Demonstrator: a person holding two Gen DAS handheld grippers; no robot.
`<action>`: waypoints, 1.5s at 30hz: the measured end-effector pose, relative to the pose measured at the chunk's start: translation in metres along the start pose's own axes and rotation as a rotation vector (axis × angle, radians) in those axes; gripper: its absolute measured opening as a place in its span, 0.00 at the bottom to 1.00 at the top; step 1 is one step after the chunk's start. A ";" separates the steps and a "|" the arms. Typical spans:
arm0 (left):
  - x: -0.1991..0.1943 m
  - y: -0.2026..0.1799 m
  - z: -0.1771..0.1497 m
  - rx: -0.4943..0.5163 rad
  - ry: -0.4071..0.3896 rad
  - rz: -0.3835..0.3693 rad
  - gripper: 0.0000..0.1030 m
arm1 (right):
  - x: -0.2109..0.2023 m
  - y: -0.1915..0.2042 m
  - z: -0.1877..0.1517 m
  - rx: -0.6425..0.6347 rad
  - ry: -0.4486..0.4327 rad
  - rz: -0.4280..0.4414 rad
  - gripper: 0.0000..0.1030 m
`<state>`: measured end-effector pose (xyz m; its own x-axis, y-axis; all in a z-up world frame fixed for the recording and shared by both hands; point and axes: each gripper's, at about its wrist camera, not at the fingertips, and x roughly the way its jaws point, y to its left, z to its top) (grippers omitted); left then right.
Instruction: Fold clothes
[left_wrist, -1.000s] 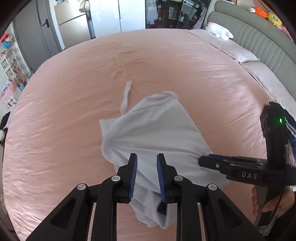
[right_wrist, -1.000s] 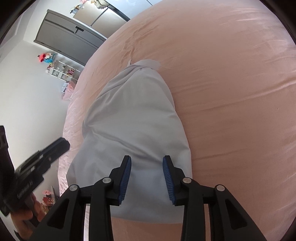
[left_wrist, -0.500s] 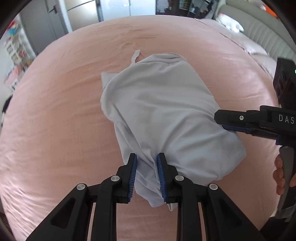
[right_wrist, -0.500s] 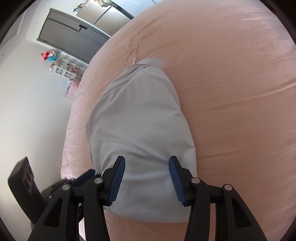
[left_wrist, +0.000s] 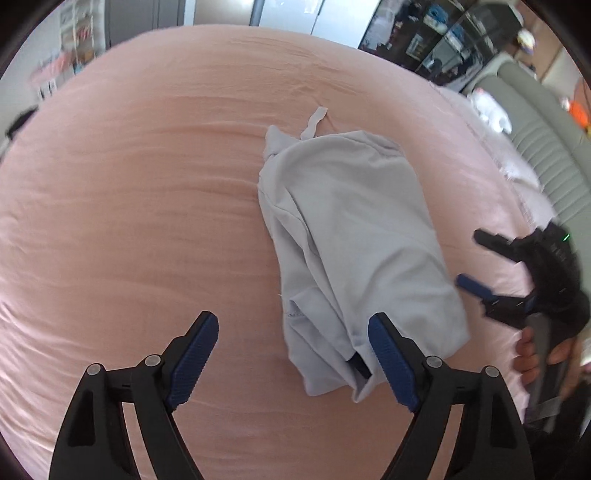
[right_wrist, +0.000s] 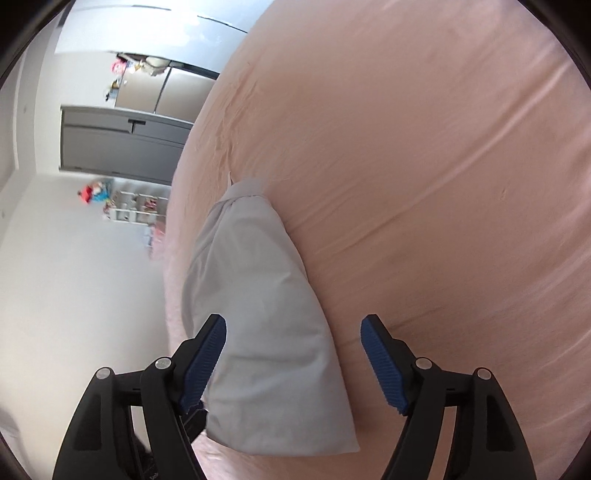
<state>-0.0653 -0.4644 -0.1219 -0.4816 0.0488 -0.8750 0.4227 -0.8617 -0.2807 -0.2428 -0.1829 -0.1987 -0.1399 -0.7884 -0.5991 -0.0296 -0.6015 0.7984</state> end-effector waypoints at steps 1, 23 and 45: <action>0.000 0.005 0.000 -0.024 0.004 -0.023 0.81 | 0.003 -0.003 0.000 0.014 0.007 0.007 0.73; 0.037 -0.004 0.021 -0.095 0.017 -0.127 0.89 | 0.033 0.004 -0.004 -0.024 0.103 0.089 0.97; 0.080 -0.017 0.050 -0.162 0.113 -0.275 1.00 | 0.067 0.022 0.002 -0.045 0.133 0.096 1.00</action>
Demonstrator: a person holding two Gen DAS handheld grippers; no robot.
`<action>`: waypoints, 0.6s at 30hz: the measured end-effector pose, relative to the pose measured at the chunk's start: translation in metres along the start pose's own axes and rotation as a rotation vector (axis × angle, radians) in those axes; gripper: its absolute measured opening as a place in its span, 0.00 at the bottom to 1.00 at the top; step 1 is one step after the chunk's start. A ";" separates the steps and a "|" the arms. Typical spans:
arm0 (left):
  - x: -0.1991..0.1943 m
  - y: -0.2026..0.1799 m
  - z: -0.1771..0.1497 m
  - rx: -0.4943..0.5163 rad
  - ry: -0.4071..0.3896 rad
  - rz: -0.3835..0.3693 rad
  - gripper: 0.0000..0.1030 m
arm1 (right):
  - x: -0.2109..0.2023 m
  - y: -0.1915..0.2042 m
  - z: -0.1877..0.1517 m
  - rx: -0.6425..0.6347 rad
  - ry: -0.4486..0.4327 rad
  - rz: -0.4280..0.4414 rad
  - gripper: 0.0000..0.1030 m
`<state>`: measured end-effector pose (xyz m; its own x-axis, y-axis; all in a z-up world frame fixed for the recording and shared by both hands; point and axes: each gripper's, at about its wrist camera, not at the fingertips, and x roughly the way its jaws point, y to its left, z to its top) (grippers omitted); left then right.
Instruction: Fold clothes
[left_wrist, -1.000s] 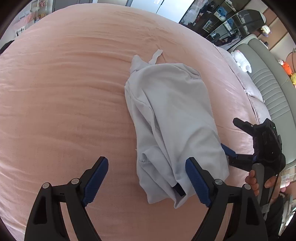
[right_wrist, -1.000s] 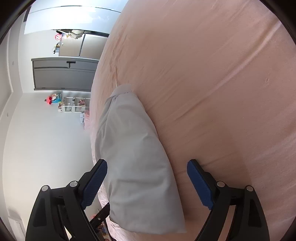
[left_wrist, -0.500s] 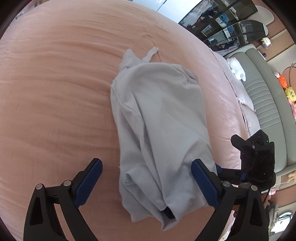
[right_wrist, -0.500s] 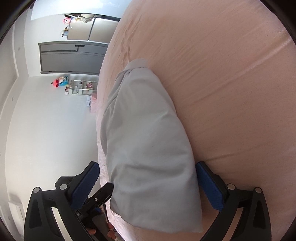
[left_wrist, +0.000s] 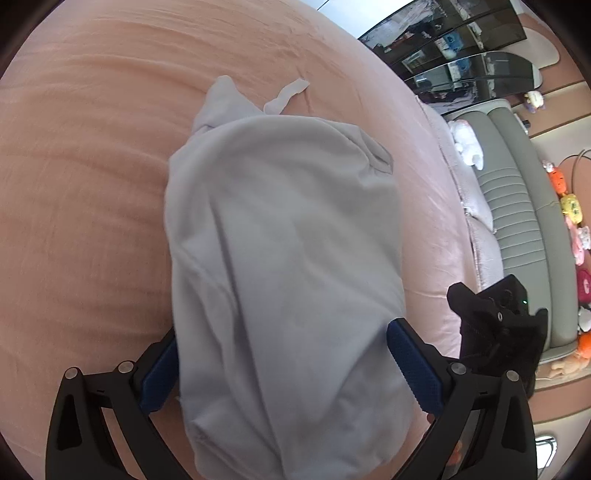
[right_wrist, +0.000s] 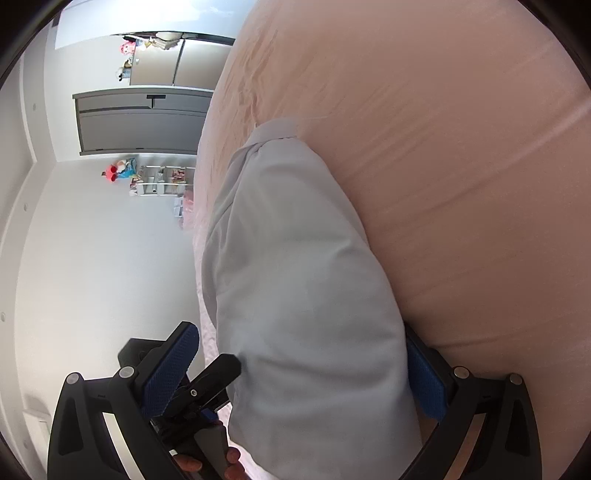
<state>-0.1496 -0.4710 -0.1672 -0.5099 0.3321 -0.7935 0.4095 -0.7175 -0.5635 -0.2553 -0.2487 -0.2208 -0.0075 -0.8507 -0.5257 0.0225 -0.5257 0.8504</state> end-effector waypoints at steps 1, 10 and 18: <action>0.001 -0.003 0.002 0.006 0.003 0.010 1.00 | 0.002 0.002 0.000 -0.008 0.000 -0.008 1.00; 0.004 -0.006 0.003 -0.051 0.027 -0.058 1.00 | 0.011 0.004 0.009 -0.044 -0.006 0.026 1.00; 0.004 0.000 -0.007 -0.055 0.060 -0.121 1.00 | 0.018 0.009 0.010 -0.028 0.034 0.115 1.00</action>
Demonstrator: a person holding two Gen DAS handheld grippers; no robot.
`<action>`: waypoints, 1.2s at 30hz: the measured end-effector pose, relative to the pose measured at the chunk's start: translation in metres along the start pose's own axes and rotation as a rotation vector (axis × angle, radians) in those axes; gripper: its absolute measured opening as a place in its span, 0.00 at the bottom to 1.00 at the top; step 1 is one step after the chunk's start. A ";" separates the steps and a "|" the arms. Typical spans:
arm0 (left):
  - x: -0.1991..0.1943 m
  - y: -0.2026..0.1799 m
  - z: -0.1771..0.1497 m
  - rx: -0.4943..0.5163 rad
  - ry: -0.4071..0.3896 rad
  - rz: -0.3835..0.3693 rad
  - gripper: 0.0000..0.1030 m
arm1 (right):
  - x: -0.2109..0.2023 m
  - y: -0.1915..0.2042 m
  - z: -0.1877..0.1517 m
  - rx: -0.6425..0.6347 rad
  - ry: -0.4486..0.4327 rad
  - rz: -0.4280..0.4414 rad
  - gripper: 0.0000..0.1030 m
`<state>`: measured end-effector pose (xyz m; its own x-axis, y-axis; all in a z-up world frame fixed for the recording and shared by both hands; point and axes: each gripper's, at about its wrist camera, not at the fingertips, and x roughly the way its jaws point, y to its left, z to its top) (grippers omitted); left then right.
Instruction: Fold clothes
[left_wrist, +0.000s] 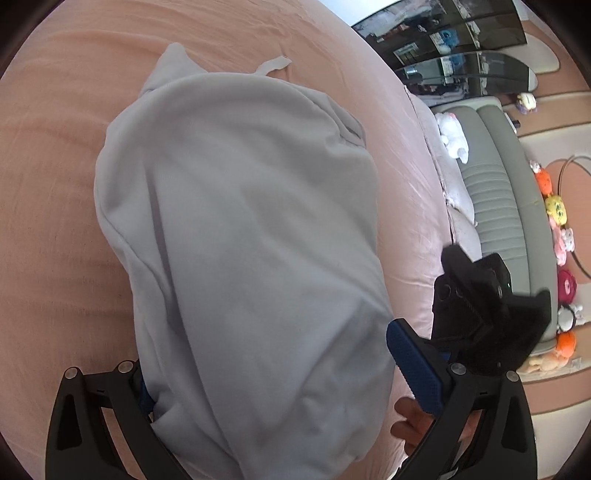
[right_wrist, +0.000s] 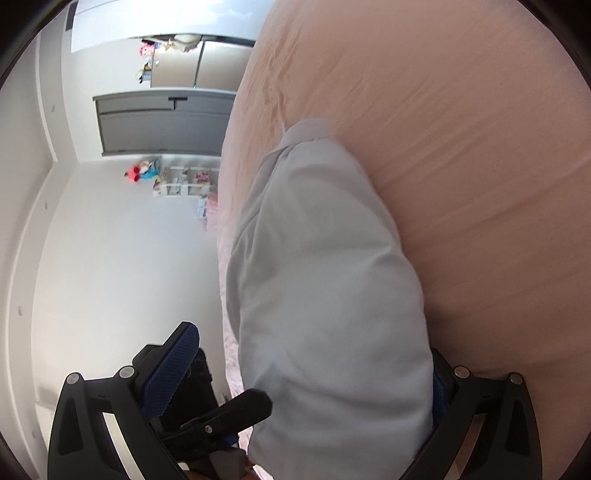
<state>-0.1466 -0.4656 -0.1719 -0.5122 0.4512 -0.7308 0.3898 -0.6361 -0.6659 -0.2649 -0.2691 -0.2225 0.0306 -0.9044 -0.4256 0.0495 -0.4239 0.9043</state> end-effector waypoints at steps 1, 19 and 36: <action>-0.001 0.003 0.000 -0.022 -0.013 -0.010 1.00 | 0.003 0.002 -0.002 -0.009 0.019 -0.010 1.00; -0.010 -0.007 -0.017 -0.075 -0.174 0.081 0.82 | -0.003 0.013 -0.014 0.000 -0.113 -0.158 0.51; -0.033 -0.018 -0.020 -0.090 -0.255 0.047 0.59 | -0.007 0.060 -0.020 -0.201 -0.172 -0.262 0.32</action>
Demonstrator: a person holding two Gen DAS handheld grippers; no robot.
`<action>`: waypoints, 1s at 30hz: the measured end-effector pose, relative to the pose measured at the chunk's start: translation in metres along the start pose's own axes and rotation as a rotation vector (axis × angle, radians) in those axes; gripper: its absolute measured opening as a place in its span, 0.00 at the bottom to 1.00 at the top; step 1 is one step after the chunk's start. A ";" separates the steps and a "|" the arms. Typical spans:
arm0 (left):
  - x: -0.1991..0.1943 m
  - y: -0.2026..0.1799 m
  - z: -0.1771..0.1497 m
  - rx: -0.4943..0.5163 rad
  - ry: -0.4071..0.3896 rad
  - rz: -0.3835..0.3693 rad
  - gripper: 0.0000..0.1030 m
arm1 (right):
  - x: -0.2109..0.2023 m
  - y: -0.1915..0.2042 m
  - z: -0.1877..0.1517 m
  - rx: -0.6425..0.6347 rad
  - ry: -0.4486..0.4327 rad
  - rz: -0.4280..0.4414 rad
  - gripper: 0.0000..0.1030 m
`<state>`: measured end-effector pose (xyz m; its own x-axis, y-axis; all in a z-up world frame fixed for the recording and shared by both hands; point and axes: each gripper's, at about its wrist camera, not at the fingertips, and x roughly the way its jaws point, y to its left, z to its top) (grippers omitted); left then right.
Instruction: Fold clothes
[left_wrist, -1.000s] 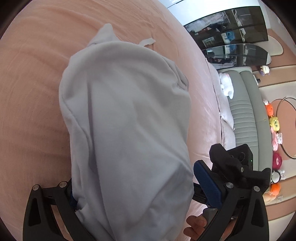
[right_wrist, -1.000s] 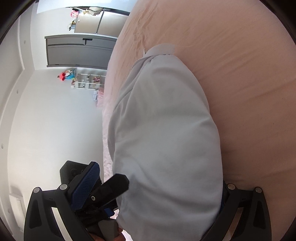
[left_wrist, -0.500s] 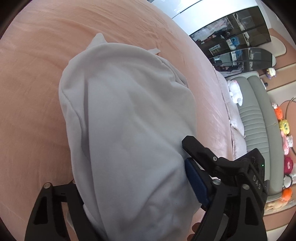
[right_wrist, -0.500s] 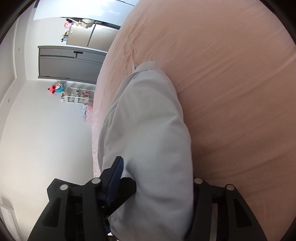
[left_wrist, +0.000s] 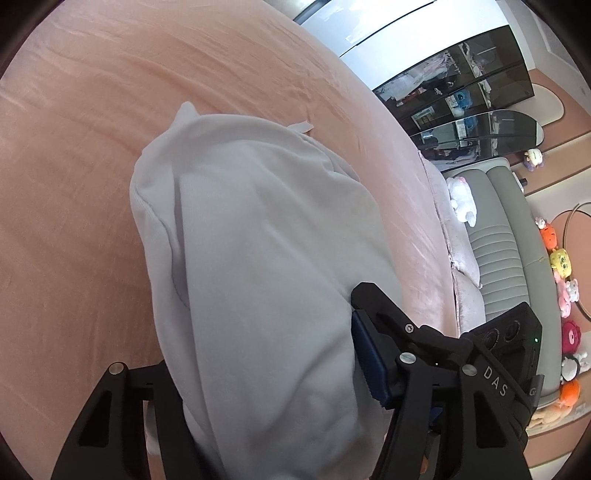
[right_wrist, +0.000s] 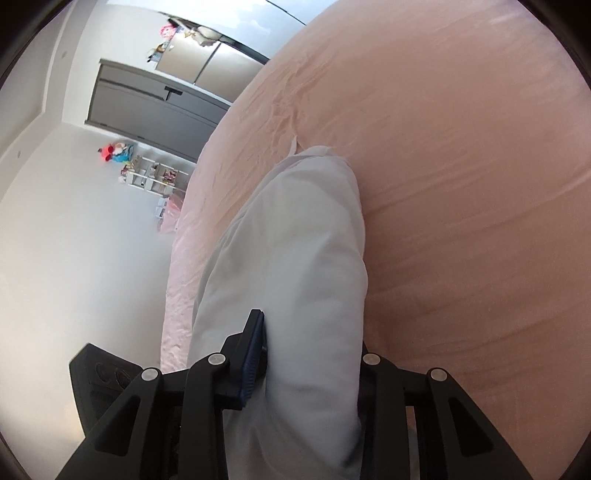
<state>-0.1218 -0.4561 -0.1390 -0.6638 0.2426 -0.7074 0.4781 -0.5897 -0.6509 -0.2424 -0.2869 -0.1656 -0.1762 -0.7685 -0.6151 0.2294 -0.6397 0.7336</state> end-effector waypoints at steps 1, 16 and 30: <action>-0.001 -0.001 0.000 -0.002 -0.002 -0.005 0.59 | -0.002 0.002 0.000 -0.007 -0.004 0.002 0.32; -0.037 -0.031 0.005 0.037 -0.054 -0.046 0.59 | -0.044 0.044 -0.009 -0.090 -0.076 0.059 0.32; -0.116 -0.055 0.005 0.088 -0.143 -0.078 0.59 | -0.095 0.120 -0.022 -0.187 -0.129 0.115 0.32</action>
<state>-0.0737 -0.4559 -0.0198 -0.7749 0.1822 -0.6053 0.3738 -0.6400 -0.6713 -0.1772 -0.2908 -0.0253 -0.2567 -0.8392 -0.4794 0.4262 -0.5435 0.7232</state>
